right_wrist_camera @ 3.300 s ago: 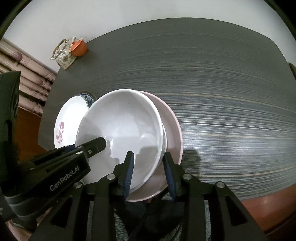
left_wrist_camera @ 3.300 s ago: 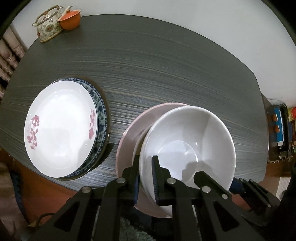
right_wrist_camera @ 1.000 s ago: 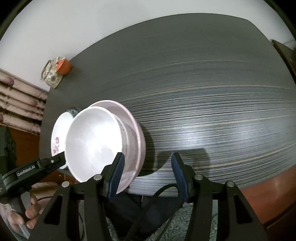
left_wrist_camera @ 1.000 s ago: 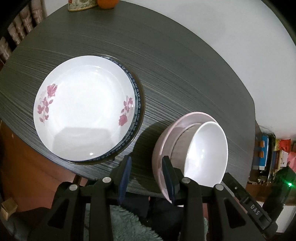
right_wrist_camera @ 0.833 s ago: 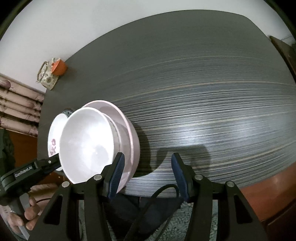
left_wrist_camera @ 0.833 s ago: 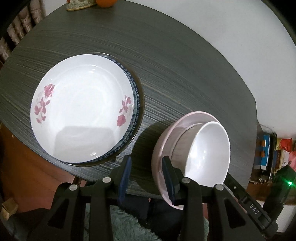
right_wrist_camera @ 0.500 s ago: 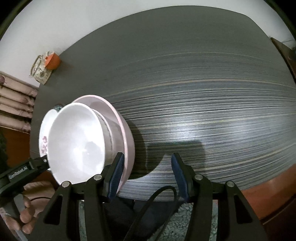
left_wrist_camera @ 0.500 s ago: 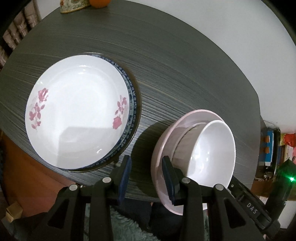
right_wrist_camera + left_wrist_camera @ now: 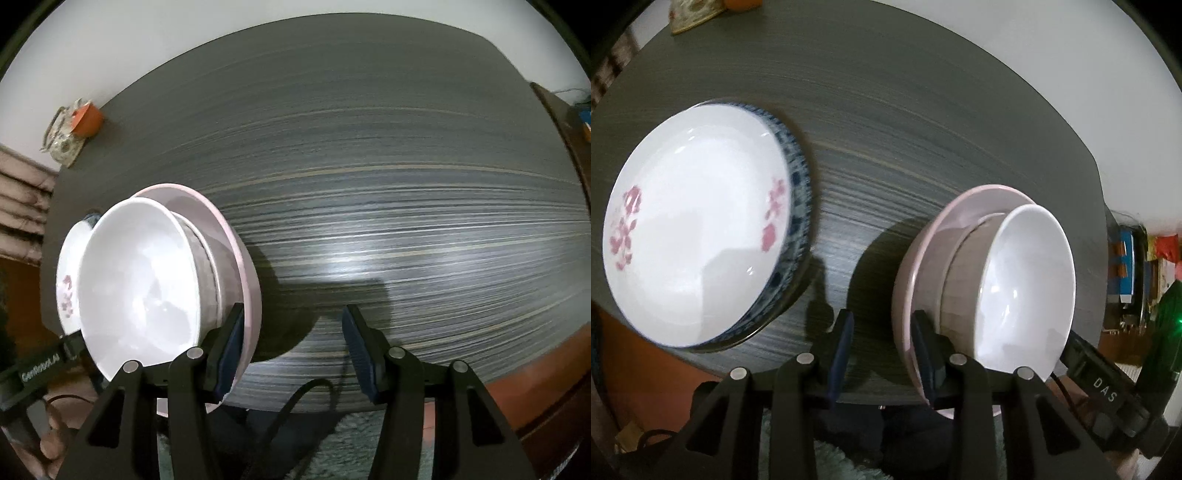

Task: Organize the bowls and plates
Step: 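Lift and carry the nested bowls toward the plate stack with both tools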

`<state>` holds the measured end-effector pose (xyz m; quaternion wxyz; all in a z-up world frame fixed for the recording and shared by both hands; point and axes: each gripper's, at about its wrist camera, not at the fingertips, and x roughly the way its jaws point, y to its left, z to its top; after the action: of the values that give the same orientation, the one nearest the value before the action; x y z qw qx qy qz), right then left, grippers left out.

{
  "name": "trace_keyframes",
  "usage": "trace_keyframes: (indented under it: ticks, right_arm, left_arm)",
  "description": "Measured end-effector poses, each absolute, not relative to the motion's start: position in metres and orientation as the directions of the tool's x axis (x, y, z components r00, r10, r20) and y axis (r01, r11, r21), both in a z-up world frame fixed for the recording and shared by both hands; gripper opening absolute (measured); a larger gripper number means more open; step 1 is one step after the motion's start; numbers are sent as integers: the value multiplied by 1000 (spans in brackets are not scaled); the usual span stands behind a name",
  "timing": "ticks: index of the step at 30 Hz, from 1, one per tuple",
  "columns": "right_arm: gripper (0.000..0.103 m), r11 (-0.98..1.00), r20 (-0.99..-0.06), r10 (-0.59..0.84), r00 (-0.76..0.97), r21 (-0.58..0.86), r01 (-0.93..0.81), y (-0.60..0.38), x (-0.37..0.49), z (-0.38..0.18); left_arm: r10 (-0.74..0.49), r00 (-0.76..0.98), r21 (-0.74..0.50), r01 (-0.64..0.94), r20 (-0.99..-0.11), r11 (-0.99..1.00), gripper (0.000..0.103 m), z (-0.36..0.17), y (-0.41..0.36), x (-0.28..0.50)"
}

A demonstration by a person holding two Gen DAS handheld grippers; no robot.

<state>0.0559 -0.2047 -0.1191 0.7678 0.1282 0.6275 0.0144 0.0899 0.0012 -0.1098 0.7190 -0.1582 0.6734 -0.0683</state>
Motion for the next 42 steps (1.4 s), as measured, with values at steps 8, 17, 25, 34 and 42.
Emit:
trace_keyframes:
  ticks: [8, 17, 25, 34, 42]
  right_arm:
    - [50, 962, -958, 191, 216, 226, 151, -214, 59, -123]
    - [47, 964, -958, 191, 216, 224, 141, -207, 63, -122]
    - [27, 954, -944, 243, 222, 274, 121, -206, 58, -121]
    - [14, 945, -932, 278, 231, 308, 105, -205, 54, -120]
    - [13, 945, -931, 278, 236, 309, 105, -207, 51, -119]
  left_arm:
    - [-322, 101, -331, -92, -941, 939, 34, -111, 2, 102]
    - [-326, 115, -336, -86, -938, 938, 32, -111, 8, 94]
    - [-367, 121, -377, -75, -922, 923, 15, -109, -2, 97]
    - [-370, 125, -380, -73, -921, 922, 8, -109, -6, 99]
    - [-364, 125, -375, -75, -923, 924, 7, -108, -9, 99]
